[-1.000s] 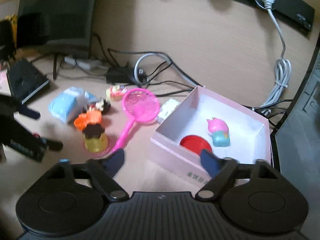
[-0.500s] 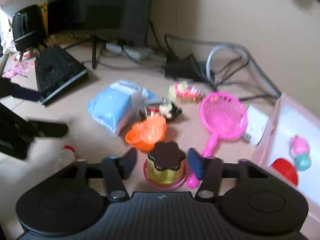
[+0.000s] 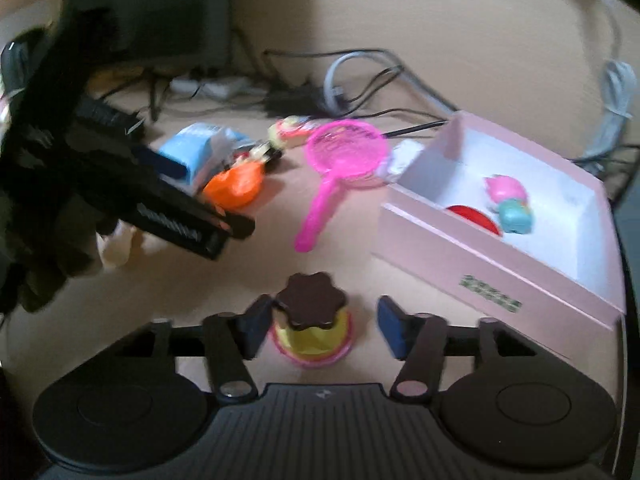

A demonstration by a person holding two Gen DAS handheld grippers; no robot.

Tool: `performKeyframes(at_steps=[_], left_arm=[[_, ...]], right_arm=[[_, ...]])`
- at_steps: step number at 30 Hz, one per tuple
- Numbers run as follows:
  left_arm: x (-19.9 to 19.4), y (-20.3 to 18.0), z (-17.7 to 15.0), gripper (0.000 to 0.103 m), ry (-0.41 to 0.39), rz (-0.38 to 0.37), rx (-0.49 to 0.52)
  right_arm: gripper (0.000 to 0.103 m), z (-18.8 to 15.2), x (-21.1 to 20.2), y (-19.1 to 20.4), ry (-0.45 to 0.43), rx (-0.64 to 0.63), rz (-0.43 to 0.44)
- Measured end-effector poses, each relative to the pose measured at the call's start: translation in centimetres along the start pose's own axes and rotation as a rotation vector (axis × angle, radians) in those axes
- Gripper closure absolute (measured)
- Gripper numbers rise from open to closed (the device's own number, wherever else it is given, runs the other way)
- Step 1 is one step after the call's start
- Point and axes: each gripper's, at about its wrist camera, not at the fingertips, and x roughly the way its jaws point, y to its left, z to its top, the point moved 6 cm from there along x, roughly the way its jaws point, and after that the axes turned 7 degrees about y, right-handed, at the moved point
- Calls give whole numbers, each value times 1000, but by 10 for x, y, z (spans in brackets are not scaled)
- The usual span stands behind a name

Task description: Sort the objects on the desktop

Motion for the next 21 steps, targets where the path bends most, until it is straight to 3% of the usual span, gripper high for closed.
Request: performKeyframes(at_steps=[3,8,10,11,17,20,21], left_arm=[[6,3,3,27,15,12,-13],[2,12,-5,44,28,12,-7],[0,14,-11,62,40,-17,-4],[-2,15,-15,64,49,-43,-9],[-26,-6,-47,64,50,-175,48],[-41,-13,-58,59,41,-249,35],[-45,-14,-61,52,32,-255,35]], right_arm=[[34,-1,-2,-5,-7,20,-18],[33,-2,4,-3,6,27,-21],[32,-3,5,0,8,24,-22],[31,-3,5,0,7,24,-23],[28,-12,0,-4,11,53,-50],[28,-21,-3,-6,18,56,-72],[28,-24,-5,-6,20,56,-77]])
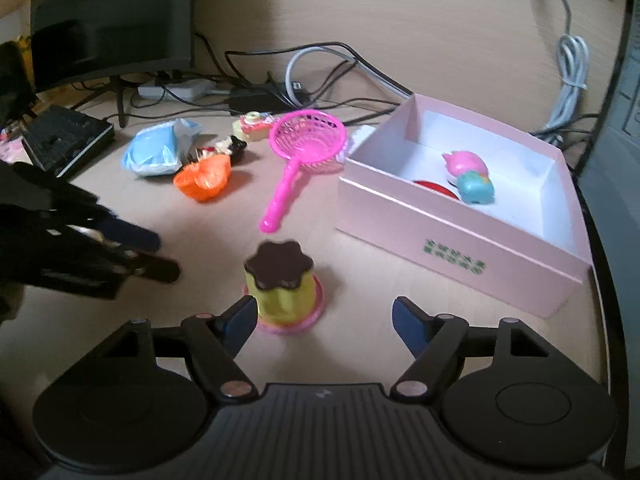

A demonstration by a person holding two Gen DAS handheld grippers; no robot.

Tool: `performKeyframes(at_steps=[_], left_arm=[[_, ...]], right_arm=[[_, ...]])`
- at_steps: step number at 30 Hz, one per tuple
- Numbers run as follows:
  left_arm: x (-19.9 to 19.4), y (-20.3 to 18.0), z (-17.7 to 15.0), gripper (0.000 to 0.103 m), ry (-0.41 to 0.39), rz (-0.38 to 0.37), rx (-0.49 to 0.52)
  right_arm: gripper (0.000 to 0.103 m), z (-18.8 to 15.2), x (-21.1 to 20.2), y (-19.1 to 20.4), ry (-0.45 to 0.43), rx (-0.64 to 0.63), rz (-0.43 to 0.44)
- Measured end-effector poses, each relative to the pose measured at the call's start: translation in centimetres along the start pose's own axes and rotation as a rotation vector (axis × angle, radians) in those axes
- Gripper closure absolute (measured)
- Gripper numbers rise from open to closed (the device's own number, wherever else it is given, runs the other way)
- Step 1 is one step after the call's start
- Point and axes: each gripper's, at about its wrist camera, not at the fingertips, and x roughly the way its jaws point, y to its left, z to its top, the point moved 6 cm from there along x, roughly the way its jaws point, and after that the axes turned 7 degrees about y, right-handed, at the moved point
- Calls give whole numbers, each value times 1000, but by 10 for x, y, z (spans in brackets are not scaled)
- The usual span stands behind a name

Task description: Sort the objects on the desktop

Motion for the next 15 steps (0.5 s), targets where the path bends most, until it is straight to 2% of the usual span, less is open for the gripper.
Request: performKeyframes(at_steps=[4,10,15], left_arm=[[-11,1,-5,31,-38,29,-14],[-19,18,-2,22,-71,76,-65],[-36,31,-1,9,-118,122,-103]], right_arm=[[25,-9,-8,4,-6,-3,-13],[24,-10,-13,18,-27,-41,-16],[26,14,-10,39,-84,-67,12]])
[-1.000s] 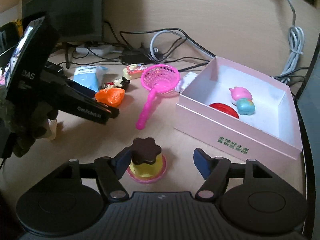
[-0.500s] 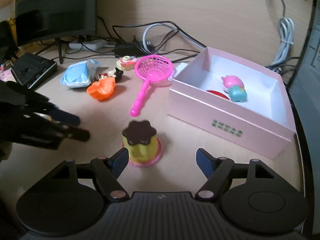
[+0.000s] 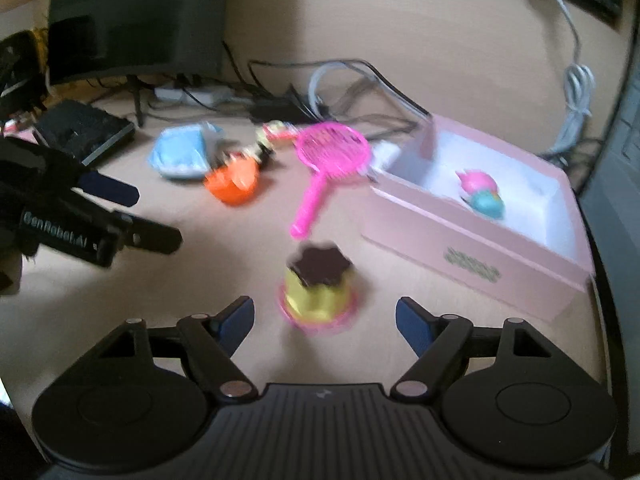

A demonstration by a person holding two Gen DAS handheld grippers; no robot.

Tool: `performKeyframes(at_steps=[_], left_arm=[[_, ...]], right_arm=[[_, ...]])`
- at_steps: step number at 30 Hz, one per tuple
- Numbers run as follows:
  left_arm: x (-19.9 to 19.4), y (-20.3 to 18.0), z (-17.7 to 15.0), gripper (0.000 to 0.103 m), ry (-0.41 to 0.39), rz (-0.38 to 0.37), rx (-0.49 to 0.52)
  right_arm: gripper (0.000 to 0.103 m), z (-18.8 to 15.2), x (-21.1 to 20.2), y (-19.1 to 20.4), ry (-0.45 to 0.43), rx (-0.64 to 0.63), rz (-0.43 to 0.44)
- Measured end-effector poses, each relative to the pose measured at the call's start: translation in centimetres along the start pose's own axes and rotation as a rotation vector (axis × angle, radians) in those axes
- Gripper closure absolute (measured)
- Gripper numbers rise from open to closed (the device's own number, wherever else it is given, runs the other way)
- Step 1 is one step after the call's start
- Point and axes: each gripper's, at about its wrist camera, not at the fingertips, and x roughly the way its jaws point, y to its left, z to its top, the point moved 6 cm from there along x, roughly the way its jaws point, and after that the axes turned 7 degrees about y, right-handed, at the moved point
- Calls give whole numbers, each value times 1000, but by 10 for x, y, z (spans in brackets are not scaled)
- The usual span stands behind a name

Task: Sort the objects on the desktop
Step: 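Grasp the yellow pudding toy with right gripper while left gripper grasps the orange cup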

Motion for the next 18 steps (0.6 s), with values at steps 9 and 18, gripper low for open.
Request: performKeyframes(at_steps=[9,18], left_arm=[[8,17,18,8,-3,28,-106],[61,13,46,12,72,39,-147]], right_arm=[[34,13,43,-1,82,21,2],[55,-4,40,-39,99,89,-33]])
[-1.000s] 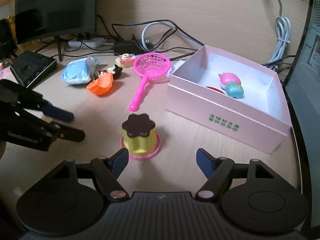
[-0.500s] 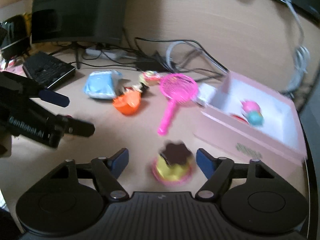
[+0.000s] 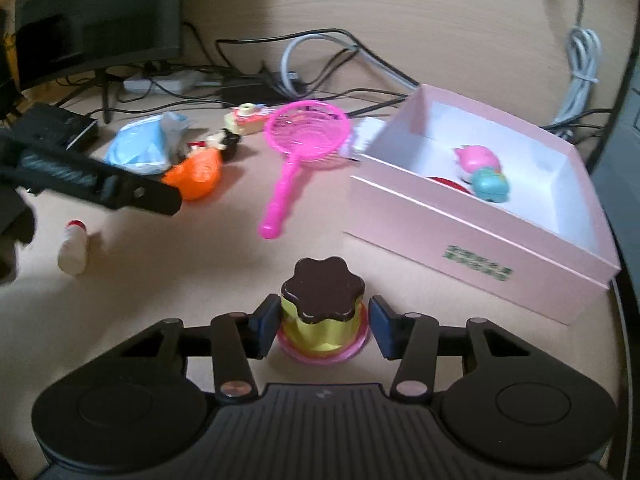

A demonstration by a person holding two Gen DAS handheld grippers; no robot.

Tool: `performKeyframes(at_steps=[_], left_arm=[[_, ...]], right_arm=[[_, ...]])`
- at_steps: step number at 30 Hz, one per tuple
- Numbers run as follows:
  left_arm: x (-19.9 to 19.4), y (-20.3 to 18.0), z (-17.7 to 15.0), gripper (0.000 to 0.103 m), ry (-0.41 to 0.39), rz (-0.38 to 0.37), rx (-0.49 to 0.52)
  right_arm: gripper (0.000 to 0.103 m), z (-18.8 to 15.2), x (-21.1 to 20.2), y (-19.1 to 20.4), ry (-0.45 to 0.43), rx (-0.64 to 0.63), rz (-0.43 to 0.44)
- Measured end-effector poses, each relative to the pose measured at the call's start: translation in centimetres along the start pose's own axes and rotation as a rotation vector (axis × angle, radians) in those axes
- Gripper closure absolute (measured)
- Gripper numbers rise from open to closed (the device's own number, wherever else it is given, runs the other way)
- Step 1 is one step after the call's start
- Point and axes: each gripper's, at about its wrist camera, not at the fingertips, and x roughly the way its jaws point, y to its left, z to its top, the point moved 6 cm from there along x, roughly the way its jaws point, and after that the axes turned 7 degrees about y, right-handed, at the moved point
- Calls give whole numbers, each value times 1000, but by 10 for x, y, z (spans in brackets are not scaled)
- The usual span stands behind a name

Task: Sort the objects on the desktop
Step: 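Grasp the yellow pudding toy with right gripper while left gripper grasps the orange cup, then lift the pudding toy with right gripper while left gripper lifts the orange cup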

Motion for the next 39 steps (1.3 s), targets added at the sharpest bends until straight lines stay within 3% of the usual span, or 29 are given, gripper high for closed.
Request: performKeyframes(at_steps=[5,8,12,19,28,33,39], left_arm=[[27,6,18,21,53,26,-41],[34,2,22,27,63,50,-1],[35,0,24,47,58,83,61],[26,-5,9,47,69,70,163],[-15,-30,-51,46,118,-94,287],[-25,-24,-68,42,70,11,298],[-43,2,-71,26,12,107,245]], right_arm=[[48,4,0,-16,-4,8,7],[46,6,4,-18,13,23,21],[45,7,11,-15,20,12,33],[45,4,16,-13,33,25,34],[42,-7,7,-11,36,-1,23],[40,-18,-7,-6,17,-20,19],[27,-28,-29,1,-24,-41,6]])
